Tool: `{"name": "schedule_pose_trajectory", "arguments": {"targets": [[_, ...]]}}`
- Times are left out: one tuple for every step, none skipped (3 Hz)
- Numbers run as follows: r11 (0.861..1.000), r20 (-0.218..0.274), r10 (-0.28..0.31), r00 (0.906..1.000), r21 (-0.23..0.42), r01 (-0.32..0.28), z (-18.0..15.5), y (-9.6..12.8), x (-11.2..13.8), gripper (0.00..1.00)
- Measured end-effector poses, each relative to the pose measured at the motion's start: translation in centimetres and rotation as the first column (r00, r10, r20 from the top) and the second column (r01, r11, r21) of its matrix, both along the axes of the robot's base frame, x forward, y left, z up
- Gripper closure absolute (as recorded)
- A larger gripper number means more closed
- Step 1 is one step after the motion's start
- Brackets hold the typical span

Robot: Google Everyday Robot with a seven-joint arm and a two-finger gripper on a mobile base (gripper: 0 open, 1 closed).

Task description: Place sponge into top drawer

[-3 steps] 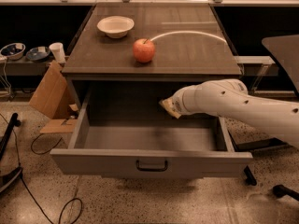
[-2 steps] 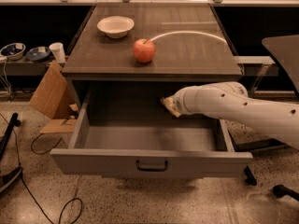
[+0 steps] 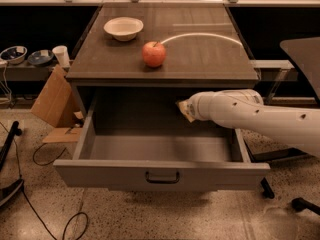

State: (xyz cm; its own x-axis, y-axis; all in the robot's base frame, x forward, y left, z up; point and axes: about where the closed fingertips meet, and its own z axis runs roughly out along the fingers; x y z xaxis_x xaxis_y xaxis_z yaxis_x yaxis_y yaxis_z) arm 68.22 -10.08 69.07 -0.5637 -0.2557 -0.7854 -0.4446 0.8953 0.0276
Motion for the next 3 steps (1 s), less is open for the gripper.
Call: {"name": "schedule_pose_trajectory", "arguments": {"targets": [[0.999,0.009,-0.044,0.9990,0.019,0.044,-0.1,-0.7,0.9,1.00],[0.995,0.025,-0.083,0.9963,0.060,0.081,0.0,-0.8,2.0,1.00],[0.991,0.036,-0.107,0.9936,0.090,0.104,0.1,-0.6,2.9,1.00]]}}
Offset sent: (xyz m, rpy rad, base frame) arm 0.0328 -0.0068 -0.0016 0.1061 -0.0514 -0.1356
